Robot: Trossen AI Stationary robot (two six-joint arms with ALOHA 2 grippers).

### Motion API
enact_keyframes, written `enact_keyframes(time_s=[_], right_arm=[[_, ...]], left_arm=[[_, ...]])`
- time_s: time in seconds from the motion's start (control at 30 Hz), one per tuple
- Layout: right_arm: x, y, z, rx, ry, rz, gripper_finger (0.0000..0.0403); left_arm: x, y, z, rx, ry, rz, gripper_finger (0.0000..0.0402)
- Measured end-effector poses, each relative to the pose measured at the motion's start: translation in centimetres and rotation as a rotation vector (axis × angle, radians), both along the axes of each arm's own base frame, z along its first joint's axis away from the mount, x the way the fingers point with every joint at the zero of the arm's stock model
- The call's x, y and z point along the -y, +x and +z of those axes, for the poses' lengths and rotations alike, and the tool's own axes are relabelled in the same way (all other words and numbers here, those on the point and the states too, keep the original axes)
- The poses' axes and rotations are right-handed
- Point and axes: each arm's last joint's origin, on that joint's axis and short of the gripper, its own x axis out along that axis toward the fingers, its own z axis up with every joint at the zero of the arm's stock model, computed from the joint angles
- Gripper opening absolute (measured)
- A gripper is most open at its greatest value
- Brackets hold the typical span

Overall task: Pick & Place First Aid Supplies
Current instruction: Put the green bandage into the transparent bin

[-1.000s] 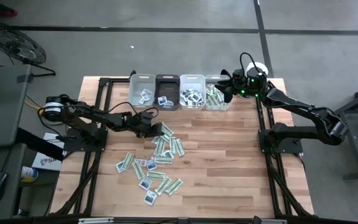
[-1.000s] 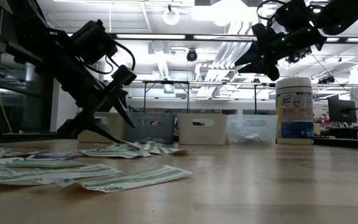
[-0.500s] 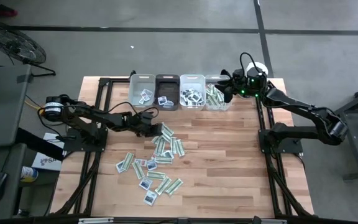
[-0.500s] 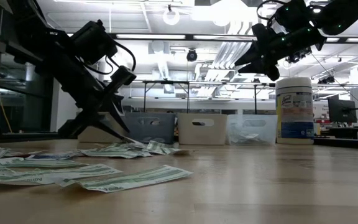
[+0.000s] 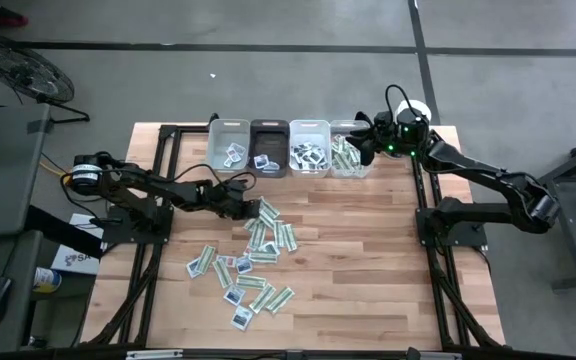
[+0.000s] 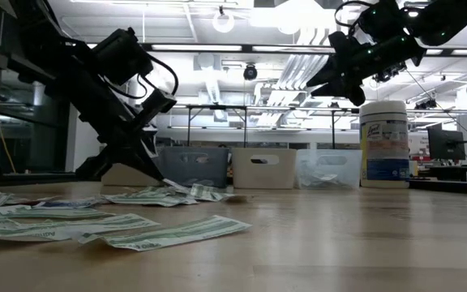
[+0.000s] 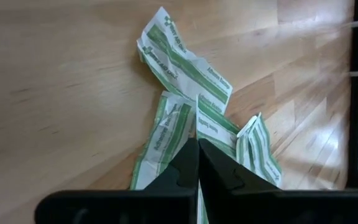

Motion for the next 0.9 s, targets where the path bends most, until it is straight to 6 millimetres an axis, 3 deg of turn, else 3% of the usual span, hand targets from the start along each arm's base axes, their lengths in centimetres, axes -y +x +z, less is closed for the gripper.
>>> enact_keyframes(time_s=[0.6,0.9], right_arm=[[-0.2,0.1,-0.1,0.008,0.023,0.063,0.0158],[-0.5,0.2,0.0,0.034,0.049,0.172,0.0162]], left_arm=[[0.0,0.6,0.8,0.096,0.052,-0.081,0.0],[0.0,0.4,2.4,0.171,0.113,-0.109,0.0]])
